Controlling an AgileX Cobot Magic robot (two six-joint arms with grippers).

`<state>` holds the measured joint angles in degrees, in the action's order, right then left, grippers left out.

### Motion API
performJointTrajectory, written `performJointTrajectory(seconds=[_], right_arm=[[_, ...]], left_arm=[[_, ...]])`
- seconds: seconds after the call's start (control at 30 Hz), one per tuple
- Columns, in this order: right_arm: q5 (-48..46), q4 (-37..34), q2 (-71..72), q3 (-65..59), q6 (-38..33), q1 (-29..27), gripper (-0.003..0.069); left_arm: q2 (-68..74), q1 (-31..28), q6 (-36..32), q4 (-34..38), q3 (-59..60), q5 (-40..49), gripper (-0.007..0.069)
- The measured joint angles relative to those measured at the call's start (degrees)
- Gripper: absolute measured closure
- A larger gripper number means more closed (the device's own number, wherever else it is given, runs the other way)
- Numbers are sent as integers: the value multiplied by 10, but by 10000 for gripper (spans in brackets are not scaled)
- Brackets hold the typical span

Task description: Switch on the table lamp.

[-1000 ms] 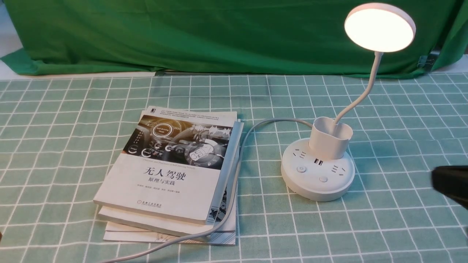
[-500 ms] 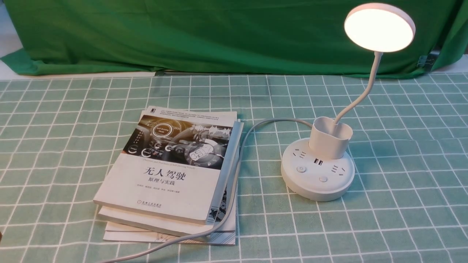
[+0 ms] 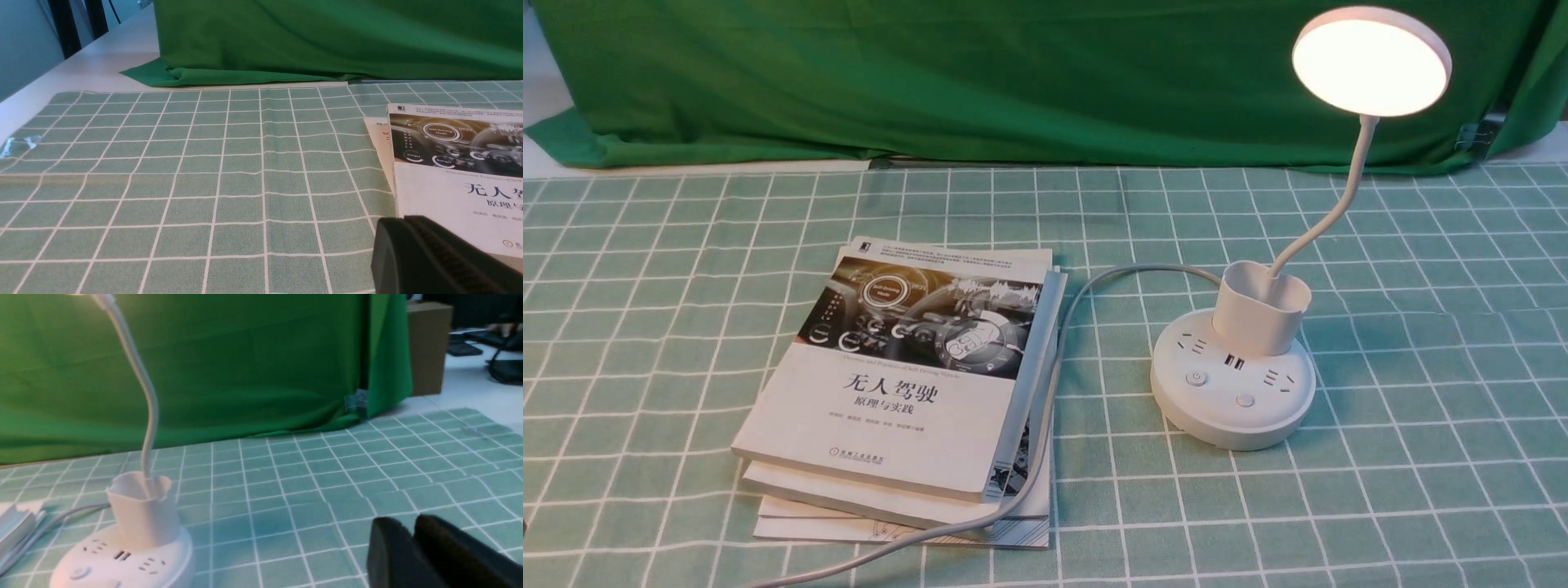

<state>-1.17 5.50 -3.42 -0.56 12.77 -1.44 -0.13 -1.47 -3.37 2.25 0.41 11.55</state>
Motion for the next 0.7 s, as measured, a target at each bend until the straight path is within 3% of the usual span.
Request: performJointTrajectory(seconds=[0.3, 0.7], right_arm=[[-103, 2, 33, -1, 14, 37, 491], [-113, 1, 33, -1, 12, 43, 472]], left_arm=[[-1, 0, 0, 0, 0, -1, 603], [-1, 0, 0, 0, 0, -1, 603]])
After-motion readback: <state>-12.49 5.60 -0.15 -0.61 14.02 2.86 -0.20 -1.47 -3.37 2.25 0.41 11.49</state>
